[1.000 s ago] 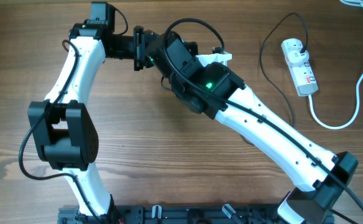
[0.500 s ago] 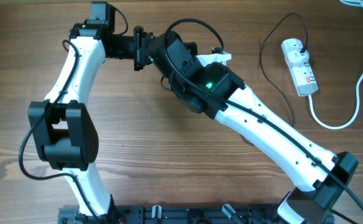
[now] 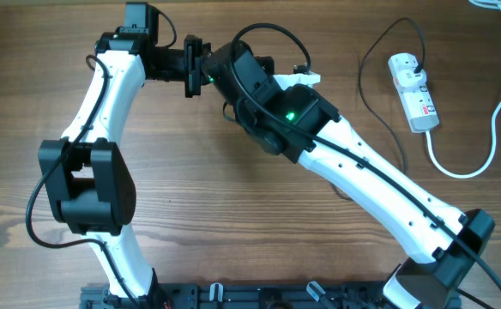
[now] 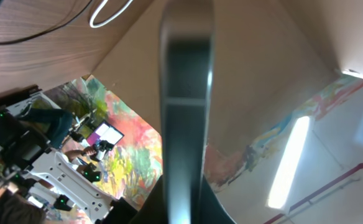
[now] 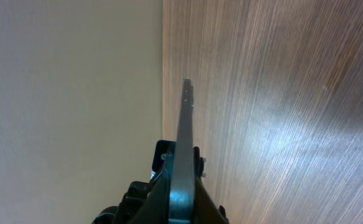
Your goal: Plug charger to phone and switch on socket
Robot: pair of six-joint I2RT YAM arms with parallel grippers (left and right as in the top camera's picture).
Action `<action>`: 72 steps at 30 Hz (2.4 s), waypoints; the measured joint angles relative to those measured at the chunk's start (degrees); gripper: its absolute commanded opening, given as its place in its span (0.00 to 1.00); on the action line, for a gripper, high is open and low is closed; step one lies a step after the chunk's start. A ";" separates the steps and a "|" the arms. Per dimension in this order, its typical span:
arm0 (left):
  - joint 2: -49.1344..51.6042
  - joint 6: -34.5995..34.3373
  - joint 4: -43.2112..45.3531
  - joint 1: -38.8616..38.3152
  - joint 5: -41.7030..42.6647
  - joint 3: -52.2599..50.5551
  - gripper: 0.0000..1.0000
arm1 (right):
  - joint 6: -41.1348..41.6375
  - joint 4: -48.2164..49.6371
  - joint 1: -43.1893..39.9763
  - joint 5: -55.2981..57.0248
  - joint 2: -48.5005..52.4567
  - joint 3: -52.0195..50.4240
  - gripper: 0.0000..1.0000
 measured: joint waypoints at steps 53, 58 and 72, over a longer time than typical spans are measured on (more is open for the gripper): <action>-1.16 62.82 -21.73 -10.73 -27.65 -0.20 0.04 | -90.88 -27.82 -31.56 -18.69 -12.41 -0.74 1.00; -8.79 63.39 -20.87 -9.14 -27.85 -0.39 0.04 | -91.54 -24.04 -32.00 -18.05 -11.63 -6.32 1.00; -30.93 59.78 -20.81 -4.66 -51.98 -0.35 0.04 | -94.14 -18.45 -34.40 -23.47 -3.61 -10.73 0.97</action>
